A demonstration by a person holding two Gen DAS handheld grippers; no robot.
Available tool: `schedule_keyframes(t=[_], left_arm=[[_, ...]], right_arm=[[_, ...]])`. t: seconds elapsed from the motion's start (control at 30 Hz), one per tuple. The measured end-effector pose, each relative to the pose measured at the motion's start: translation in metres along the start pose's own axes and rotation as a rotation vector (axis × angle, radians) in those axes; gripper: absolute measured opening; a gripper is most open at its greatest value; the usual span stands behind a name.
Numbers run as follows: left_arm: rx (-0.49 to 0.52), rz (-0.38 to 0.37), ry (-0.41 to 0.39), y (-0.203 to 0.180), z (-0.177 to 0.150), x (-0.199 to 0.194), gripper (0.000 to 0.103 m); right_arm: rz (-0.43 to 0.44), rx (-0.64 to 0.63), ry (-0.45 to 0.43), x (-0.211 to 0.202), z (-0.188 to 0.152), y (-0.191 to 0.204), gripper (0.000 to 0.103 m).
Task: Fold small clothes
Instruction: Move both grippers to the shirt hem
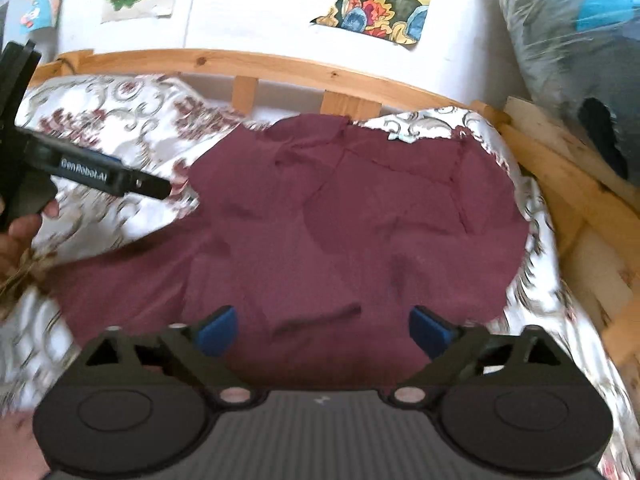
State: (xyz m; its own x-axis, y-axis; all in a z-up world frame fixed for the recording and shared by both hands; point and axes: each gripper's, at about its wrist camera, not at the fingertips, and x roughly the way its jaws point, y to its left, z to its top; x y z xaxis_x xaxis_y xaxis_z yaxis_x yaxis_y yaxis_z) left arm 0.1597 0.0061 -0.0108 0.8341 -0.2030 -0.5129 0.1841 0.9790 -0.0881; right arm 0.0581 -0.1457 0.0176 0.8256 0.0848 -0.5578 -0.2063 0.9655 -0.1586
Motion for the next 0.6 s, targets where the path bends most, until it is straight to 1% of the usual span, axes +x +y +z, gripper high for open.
schedule_keyframes(t=[0.07, 0.17, 0.27, 0.33, 0.4, 0.47, 0.6], left_arm=[[0.107, -0.032, 0.021, -0.011, -0.012, -0.016, 0.102], [0.266, -0.049, 0.046, -0.025, -0.039, -0.04, 0.102], [0.354, -0.083, 0.116, -0.029, -0.062, -0.056, 0.102], [0.414, -0.092, 0.14, -0.034, -0.074, -0.062, 0.102], [0.477, -0.059, 0.142, -0.036, -0.084, -0.062, 0.102], [0.503, -0.024, 0.153, -0.034, -0.09, -0.059, 0.102], [0.556, 0.055, 0.227, -0.03, -0.095, -0.04, 0.102]], right_arm=[[-0.004, -0.019, 0.053, -0.01, -0.012, 0.007, 0.101], [0.004, -0.04, 0.123, -0.021, -0.03, 0.017, 0.101], [0.005, -0.063, 0.173, -0.031, -0.043, 0.025, 0.103], [-0.008, -0.08, 0.204, -0.032, -0.049, 0.028, 0.103], [-0.04, -0.099, 0.236, -0.028, -0.052, 0.03, 0.103], [-0.066, -0.114, 0.263, -0.023, -0.054, 0.032, 0.103], [-0.072, -0.138, 0.302, -0.012, -0.062, 0.038, 0.103]])
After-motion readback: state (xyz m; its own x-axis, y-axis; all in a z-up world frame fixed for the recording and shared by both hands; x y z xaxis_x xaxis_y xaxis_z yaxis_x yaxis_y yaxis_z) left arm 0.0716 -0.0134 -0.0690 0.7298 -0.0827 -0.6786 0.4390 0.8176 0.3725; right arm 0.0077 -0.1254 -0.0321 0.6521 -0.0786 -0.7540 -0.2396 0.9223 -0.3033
